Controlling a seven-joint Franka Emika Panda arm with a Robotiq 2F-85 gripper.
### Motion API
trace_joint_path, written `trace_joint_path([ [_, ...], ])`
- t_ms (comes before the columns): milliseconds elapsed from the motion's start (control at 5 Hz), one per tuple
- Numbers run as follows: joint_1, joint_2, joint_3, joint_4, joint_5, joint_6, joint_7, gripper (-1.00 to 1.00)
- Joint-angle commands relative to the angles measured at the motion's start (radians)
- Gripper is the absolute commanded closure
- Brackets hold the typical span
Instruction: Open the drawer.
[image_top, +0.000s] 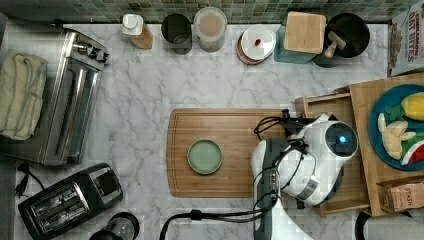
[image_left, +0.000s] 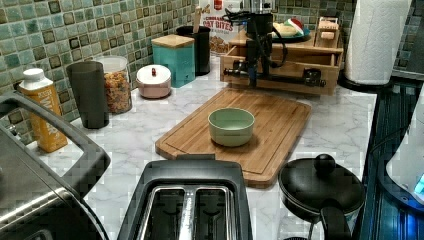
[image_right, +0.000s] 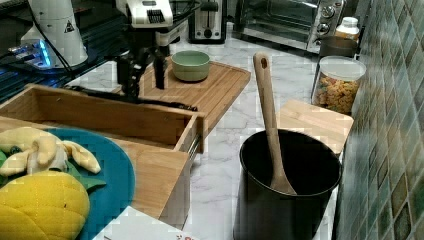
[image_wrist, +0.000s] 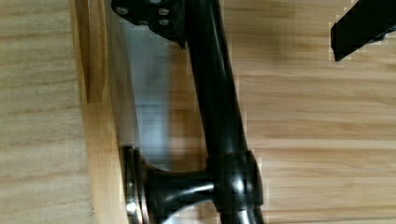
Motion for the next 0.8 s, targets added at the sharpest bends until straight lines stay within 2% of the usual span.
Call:
trace_joint_path([
  [200,0.229,-0.11,0.184,-0.149,0.134,0.009,0.163,-1.0],
  [400,0.247,-0.111,0.166,-0.149,0.134,0.009,0.162,-1.0],
  [800,0.237,-0.111,0.176,-0.149,0.134,0.009,0.163,-1.0],
])
